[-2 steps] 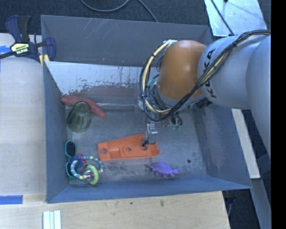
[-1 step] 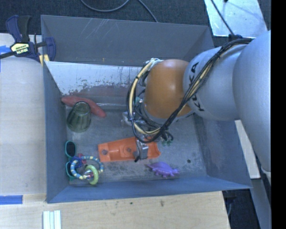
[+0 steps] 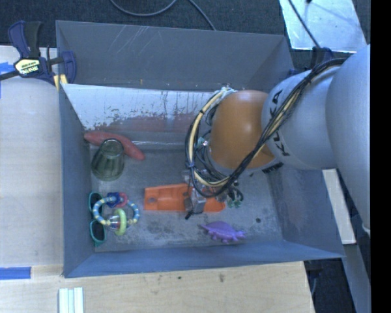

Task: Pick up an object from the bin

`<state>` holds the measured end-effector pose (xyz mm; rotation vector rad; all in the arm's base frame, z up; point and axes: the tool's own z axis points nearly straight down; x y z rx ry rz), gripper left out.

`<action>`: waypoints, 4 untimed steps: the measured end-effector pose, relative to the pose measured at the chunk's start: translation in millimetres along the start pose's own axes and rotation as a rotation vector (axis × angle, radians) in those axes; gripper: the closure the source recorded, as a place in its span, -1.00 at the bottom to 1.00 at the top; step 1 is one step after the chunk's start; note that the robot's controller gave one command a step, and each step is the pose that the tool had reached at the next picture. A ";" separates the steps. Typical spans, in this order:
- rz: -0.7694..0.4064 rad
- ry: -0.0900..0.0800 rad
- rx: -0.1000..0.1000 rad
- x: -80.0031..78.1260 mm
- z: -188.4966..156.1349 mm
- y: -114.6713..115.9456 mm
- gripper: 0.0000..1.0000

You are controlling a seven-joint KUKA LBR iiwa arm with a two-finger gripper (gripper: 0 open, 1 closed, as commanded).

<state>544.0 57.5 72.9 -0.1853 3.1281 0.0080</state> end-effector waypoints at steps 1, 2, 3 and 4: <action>0.014 0.000 0.000 1.0 0.5 -6.2 1.00; 0.010 0.001 0.001 1.7 -3.3 -5.3 1.00; 0.008 0.007 0.001 3.3 -17.3 -4.6 1.00; 0.008 0.004 0.001 2.5 -40.0 -4.9 1.00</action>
Offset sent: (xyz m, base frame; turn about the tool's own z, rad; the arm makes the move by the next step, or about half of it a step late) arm -0.0001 -0.0001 0.0332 0.0000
